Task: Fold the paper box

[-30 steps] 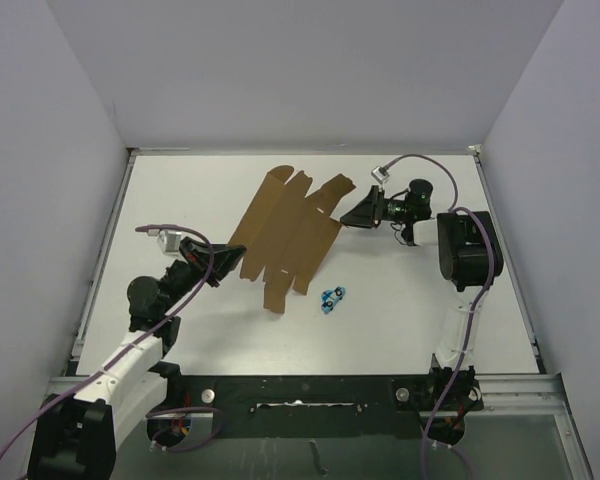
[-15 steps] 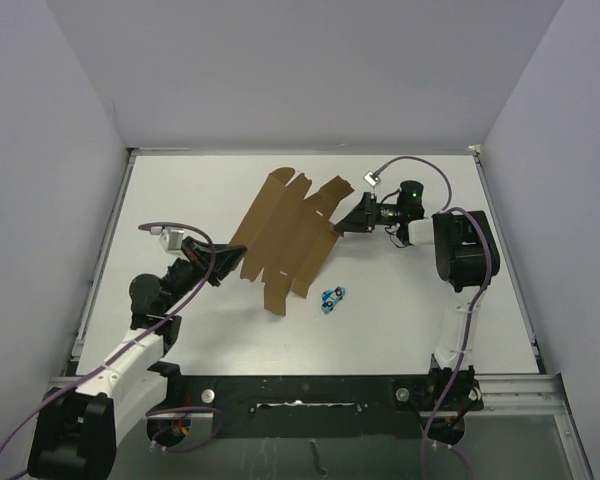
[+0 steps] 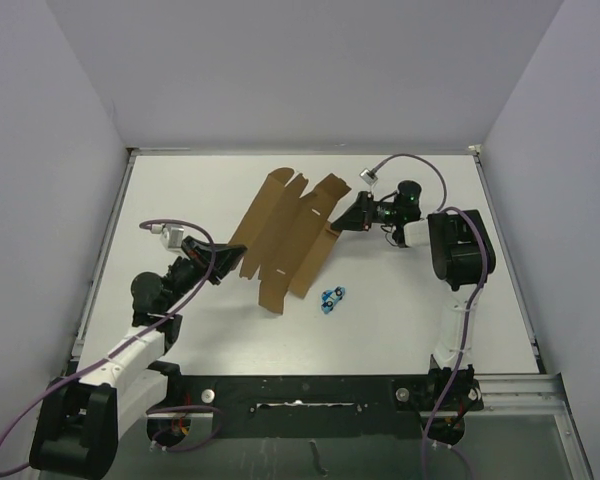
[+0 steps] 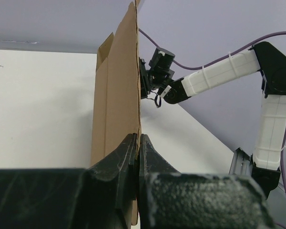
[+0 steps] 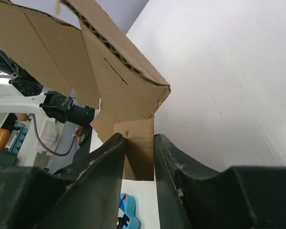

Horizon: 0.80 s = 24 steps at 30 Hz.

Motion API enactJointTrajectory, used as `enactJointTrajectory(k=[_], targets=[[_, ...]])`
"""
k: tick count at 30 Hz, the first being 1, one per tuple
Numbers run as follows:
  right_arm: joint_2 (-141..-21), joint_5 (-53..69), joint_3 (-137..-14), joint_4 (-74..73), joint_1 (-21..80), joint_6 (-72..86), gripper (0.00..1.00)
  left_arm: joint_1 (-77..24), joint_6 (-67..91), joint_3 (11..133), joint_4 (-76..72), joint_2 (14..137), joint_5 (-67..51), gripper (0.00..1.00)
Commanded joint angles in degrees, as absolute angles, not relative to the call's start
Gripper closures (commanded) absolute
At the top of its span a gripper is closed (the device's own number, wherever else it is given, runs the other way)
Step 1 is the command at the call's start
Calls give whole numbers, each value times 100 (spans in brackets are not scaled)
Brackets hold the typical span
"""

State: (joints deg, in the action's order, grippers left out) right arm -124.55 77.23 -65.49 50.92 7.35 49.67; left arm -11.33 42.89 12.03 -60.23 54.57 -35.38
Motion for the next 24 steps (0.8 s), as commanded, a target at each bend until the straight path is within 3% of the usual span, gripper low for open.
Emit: enactJointTrajectory(k=[1, 13, 18, 24], targets=[[-12489, 7876, -6473, 5677, 764, 5160, 69, -1081, 4311, 1204, -6469, 5452, -3428, 100], [-12613, 7755, -6398, 5311, 856, 4969, 67, -1063, 4272, 1117, -6477, 5472, -3368, 100], [-12588, 7627, -6407, 4598, 858, 4481, 60, -1055, 4255, 1083, -6494, 5466, -3357, 100], [-12615, 7586, -6407, 4526, 883, 4492, 61, -1055, 4248, 1064, -6521, 5470, -3366, 100]])
